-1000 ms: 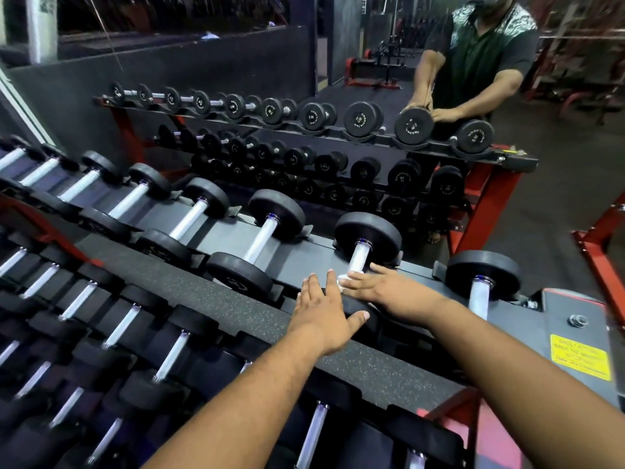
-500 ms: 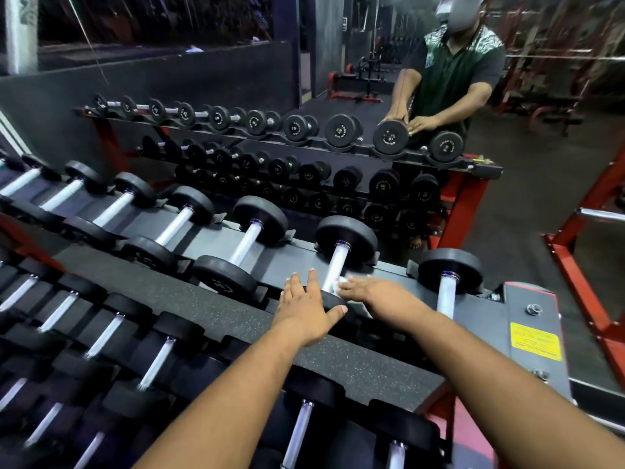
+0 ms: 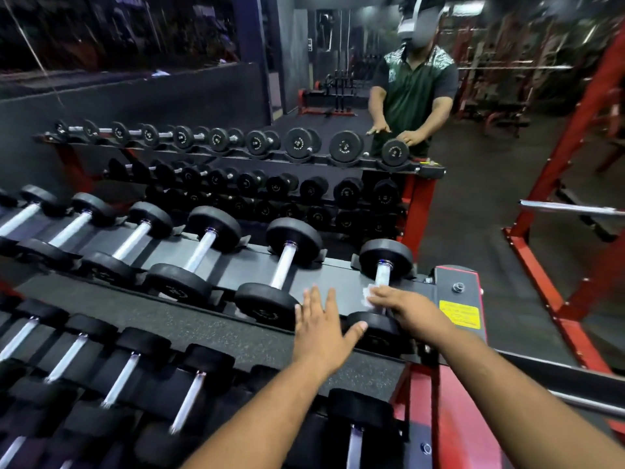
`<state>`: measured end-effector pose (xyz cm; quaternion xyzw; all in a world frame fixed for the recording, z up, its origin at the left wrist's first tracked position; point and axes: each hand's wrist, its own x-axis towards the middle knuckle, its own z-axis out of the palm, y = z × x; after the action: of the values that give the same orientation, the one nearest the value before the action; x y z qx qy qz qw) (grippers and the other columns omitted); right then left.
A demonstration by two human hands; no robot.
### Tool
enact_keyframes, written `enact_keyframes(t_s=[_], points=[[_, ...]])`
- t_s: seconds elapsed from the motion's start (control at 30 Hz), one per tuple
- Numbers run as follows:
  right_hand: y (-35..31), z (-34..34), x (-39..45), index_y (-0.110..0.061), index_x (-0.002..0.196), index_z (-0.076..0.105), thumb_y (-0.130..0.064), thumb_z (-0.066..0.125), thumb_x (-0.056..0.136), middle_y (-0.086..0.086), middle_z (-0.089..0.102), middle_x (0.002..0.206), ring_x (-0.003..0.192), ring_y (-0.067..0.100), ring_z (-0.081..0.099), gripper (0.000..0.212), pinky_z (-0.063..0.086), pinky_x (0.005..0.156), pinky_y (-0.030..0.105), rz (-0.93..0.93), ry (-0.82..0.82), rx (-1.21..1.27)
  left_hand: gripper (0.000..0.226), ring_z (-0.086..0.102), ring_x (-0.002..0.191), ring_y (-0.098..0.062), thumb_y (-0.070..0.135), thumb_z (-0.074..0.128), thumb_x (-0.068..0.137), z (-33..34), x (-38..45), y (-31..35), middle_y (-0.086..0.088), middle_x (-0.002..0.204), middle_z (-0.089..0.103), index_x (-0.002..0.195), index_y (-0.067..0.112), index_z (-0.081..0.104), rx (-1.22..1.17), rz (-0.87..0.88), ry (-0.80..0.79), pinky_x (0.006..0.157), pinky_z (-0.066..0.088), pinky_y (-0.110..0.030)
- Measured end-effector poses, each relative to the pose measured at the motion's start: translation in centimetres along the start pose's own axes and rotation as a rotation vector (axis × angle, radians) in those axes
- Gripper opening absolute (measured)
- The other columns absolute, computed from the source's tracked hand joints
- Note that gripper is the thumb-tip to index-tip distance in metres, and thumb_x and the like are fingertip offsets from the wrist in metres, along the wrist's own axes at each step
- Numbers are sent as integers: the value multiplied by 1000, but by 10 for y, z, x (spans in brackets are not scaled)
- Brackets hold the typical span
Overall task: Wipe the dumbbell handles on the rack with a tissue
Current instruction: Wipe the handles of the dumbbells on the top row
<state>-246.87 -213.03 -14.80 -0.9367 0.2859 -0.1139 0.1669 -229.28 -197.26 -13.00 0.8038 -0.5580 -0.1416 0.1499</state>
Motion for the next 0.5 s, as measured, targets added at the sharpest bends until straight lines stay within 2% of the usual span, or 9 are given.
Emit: enact_keyframes(t_s=[0.07, 0.13, 0.2, 0.27, 0.33, 0.4, 0.5], points=[[1, -12, 0, -28, 143, 54, 7, 51, 83, -17, 35, 154, 146, 10, 33, 70, 29, 118, 32, -92, -160, -85, 98, -21, 153, -23, 76, 32, 92, 11, 1, 25, -10, 167, -20, 162, 19, -7, -42, 21, -70, 123, -9, -41], [-3, -24, 4, -25, 149, 45, 0, 49, 92, -9, 30, 161, 149, 13, 26, 62, 27, 117, 39, -179, -339, -278, 112, -16, 155, -23, 88, 18, 78, 19, 2, 44, -10, 168, -16, 162, 17, -4, -75, 28, -124, 124, -5, -40], [5, -30, 7, -28, 154, 36, -11, 42, 101, -9, 24, 164, 151, 14, 21, 55, 28, 116, 46, -221, -329, -411, 127, -13, 155, -23, 93, 8, 62, 25, 6, 60, -11, 169, -12, 162, 15, -2, -106, 2, -166, 124, -2, -41], [13, -26, 12, -33, 158, 19, -11, 37, 102, -14, 10, 166, 153, 10, 9, 62, 25, 119, 48, -118, -264, -436, 115, -14, 155, -24, 88, 18, 77, 30, 11, 65, -11, 168, -13, 161, 14, -4, -107, -20, -179, 125, -1, -42], [27, -17, 17, -35, 159, 6, -10, 34, 102, -16, -4, 166, 153, 8, -1, 68, 22, 120, 50, -31, -212, -422, 96, -15, 155, -26, 70, 36, 96, 40, 15, 69, -12, 168, -16, 161, 13, -7, -62, -18, -145, 126, -2, -43], [31, -6, 15, -33, 160, 3, -12, 32, 102, -15, -8, 166, 152, 8, -6, 68, 19, 121, 50, -31, -178, -387, 93, -16, 155, -26, 58, 44, 99, 44, 16, 68, -12, 168, -17, 161, 13, -9, -57, -20, -115, 125, -4, -42], [36, 4, -2, -32, 159, 11, -11, 36, 101, -13, -1, 167, 152, 7, -5, 67, 9, 122, 46, -168, -254, -328, 95, -17, 154, -26, 58, 45, 98, 46, 19, 66, -12, 167, -18, 160, 12, -11, -52, -16, -136, 125, -5, -42]])
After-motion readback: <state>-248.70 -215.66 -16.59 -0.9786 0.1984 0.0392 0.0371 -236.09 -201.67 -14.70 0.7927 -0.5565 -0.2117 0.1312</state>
